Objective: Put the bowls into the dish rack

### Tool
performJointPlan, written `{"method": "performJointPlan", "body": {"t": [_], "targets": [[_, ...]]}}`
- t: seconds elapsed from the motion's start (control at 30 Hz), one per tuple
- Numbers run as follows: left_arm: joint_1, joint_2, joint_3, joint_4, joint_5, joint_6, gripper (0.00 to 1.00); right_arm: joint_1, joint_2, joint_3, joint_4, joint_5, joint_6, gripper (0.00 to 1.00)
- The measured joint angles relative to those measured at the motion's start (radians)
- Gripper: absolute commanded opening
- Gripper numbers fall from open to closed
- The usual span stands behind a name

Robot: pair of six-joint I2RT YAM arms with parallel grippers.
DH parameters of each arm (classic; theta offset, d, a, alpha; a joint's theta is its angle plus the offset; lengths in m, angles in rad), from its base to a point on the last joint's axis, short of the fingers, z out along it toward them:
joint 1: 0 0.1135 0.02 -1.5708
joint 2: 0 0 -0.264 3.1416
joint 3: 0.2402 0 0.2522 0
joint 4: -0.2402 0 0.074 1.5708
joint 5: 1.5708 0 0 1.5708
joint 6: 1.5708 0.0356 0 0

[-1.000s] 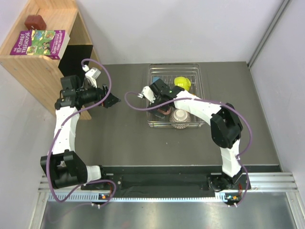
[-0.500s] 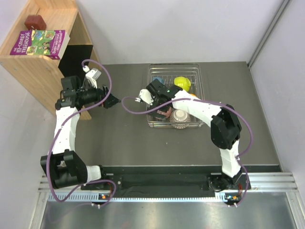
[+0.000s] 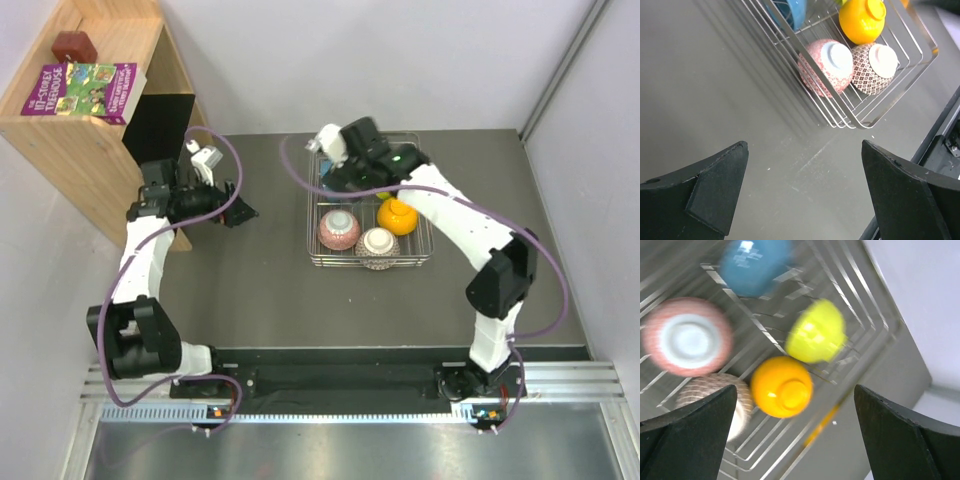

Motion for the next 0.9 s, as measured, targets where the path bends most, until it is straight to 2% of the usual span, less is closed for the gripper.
{"method": "performJointPlan", "body": {"t": [0.17, 0.37, 0.47, 0.6, 0.73, 0.9], "targets": [[-0.1, 0.033, 0.003, 0.023, -0.042, -0.005, 0.99, -0.184, -0.063, -0.006, 0.011, 0.001, 0.095, 1.0], [-0.199, 0.095, 0.052, 0.033, -0.062, -0.029, 0.99, -0.359, -0.135, -0.125, 0.028, -0.051, 0.173, 1.0], [-0.204, 0.099, 0.058, 0.036, -0.069, -0.032, 0.99, -0.413, -0.2, -0.233, 0.018, -0.115, 0.187, 1.0], [-0.194, 0.07, 0.04, 0.039, -0.091, -0.024, 0.99, -0.494, -0.353, -0.397, 0.002, -0.285, 0.182, 1.0], [-0.129, -0.024, -0.017, 0.022, -0.091, -0.017, 0.99, -0.587, -0.573, -0.514, -0.005, -0.397, 0.168, 1.0], [0.114, -0.131, -0.058, -0.02, -0.035, 0.016, 0.99, -0.635, -0.83, -0.573, 0.003, -0.452, 0.148, 1.0]]}}
